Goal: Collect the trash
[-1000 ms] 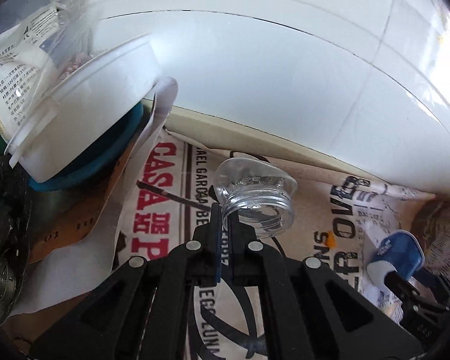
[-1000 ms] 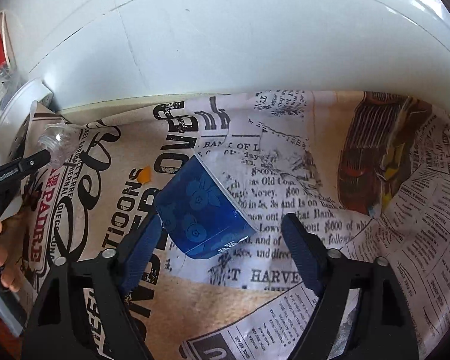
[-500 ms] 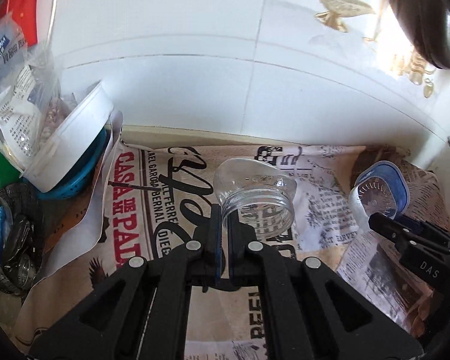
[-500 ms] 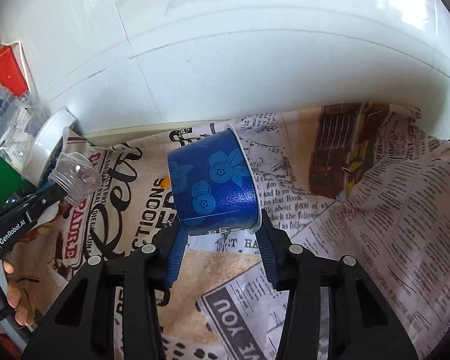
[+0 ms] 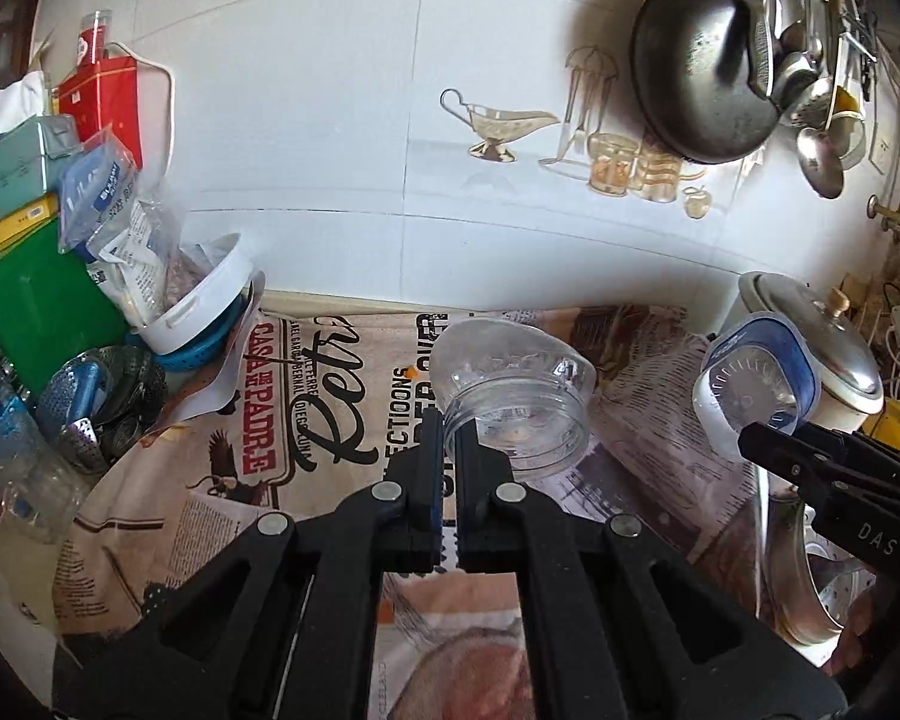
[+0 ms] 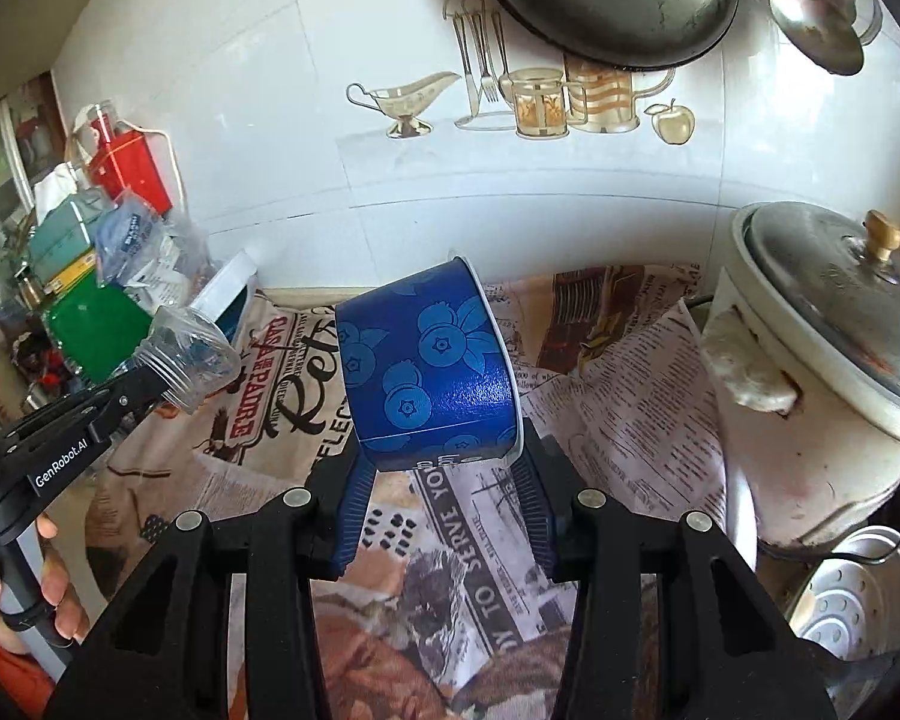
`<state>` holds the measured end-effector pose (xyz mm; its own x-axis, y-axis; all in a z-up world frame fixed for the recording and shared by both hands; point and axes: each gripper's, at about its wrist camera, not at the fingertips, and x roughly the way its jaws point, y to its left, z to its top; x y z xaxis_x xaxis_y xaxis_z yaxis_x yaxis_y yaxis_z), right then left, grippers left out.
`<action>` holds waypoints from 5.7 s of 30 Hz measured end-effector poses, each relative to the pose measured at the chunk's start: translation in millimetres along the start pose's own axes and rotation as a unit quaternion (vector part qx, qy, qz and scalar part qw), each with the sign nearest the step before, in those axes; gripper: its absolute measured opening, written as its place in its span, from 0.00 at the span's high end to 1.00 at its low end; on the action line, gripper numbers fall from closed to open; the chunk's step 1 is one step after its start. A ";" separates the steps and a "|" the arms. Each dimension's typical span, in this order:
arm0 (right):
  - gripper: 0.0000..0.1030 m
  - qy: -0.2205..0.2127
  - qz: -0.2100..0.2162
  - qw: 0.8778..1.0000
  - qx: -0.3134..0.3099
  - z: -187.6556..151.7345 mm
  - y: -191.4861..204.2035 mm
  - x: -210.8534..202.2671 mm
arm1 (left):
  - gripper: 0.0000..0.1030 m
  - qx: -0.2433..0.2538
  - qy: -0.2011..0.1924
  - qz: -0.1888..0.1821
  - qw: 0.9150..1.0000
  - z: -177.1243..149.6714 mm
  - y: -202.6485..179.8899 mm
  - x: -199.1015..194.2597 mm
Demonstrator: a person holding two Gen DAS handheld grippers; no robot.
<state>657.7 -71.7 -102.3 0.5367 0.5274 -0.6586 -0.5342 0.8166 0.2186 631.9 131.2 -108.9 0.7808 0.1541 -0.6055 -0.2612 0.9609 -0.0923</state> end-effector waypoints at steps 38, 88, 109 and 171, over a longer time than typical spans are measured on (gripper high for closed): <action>0.60 0.016 -0.079 0.993 0.090 -245.5 150.8 -202.0 | 0.99 0.037 0.083 -0.065 0.994 -240.5 83.0 -229.4; 0.58 0.229 -0.054 0.968 0.084 -512.5 6.0 81.5 | 0.74 0.033 0.302 -0.082 0.949 -563.6 45.1 84.3; 0.50 -0.026 -0.039 0.999 0.001 -267.6 133.8 -322.2 | 0.63 0.057 0.013 -0.068 0.996 -269.3 10.7 -357.8; 0.00 -0.156 -0.090 0.983 -0.019 -322.0 273.7 -463.4 | 0.01 0.045 -0.132 -0.138 0.981 -294.8 55.1 -592.4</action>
<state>52.4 -168.1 30.8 0.7964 0.4260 -0.4293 -0.4331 0.8971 0.0868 -12.3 25.0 11.6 0.9375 -0.0720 -0.3404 0.0227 0.9889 -0.1467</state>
